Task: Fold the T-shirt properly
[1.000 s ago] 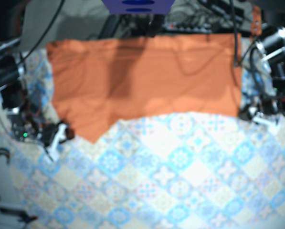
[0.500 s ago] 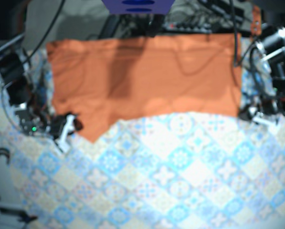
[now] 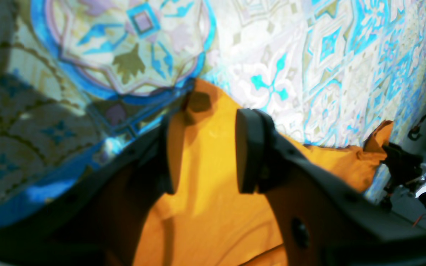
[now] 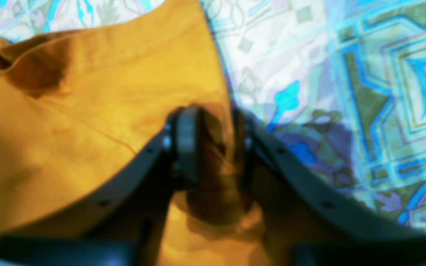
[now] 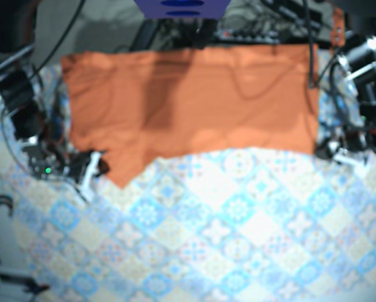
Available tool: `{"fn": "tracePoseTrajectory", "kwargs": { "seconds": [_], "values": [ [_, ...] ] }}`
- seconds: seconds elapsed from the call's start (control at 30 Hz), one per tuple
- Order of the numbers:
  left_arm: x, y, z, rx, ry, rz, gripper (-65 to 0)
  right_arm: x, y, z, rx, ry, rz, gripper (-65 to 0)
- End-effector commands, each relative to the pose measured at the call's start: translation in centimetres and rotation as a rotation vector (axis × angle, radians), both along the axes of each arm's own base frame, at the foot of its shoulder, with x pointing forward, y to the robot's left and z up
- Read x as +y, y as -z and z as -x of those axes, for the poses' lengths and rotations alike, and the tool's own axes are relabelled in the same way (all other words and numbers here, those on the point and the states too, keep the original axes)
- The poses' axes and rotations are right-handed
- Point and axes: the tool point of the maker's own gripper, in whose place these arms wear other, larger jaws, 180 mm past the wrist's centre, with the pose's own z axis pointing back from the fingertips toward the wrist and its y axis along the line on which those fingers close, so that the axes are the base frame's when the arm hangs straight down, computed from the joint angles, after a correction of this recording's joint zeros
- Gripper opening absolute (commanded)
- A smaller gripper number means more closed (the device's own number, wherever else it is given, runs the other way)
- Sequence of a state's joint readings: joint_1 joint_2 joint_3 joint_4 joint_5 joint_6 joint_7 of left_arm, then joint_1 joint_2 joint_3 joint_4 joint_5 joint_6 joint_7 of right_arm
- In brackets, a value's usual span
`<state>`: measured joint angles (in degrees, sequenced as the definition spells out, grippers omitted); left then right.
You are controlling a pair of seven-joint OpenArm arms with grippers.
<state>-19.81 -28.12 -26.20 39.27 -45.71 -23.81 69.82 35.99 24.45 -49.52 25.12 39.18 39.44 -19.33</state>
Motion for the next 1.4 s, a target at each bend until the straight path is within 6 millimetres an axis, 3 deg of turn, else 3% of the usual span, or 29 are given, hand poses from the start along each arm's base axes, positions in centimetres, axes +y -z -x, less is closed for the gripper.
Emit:
{"fn": "tracePoseTrajectory", "kwargs": {
  "seconds": [0.0, 0.07, 0.23, 0.47, 0.97, 1.13, 1.37],
  "values": [
    [1.2, -1.7, -1.2, -0.049, -0.009, -0.019, -42.1, -0.4, -1.3, -1.3, -0.034, -0.011, 0.007, -57.3],
    [1.1, -1.7, -1.2, -0.048, -0.008, -0.019, -42.1, -0.7, -1.0, -1.0, -0.028, -0.036, 0.04, -60.8],
    [1.0, -0.5, 0.1, -0.015, -0.006, -0.016, -42.1, 0.9, -0.7, -1.0, -0.027, -0.069, 0.04, -60.9],
    [-0.3, 0.7, 1.0, 0.01, 0.004, 0.007, -42.1, 1.1, -0.7, -1.0, -0.029, -0.072, 0.036, -60.9],
    [-2.4, 1.4, 0.7, 0.01, 0.013, 0.047, -42.0, 1.2, -0.7, -1.1, -0.03, -0.073, 0.036, -60.9],
    [-2.0, 1.5, 0.9, 0.017, -0.002, 0.041, -42.0, 1.2, -0.7, -1.1, -0.03, -0.073, 0.036, -60.9],
    [0.2, 1.4, 1.9, 0.048, -0.041, 0.007, -42.0, 1.2, -0.7, -1.1, -0.03, -0.073, 0.036, -60.9]
  ]
}}
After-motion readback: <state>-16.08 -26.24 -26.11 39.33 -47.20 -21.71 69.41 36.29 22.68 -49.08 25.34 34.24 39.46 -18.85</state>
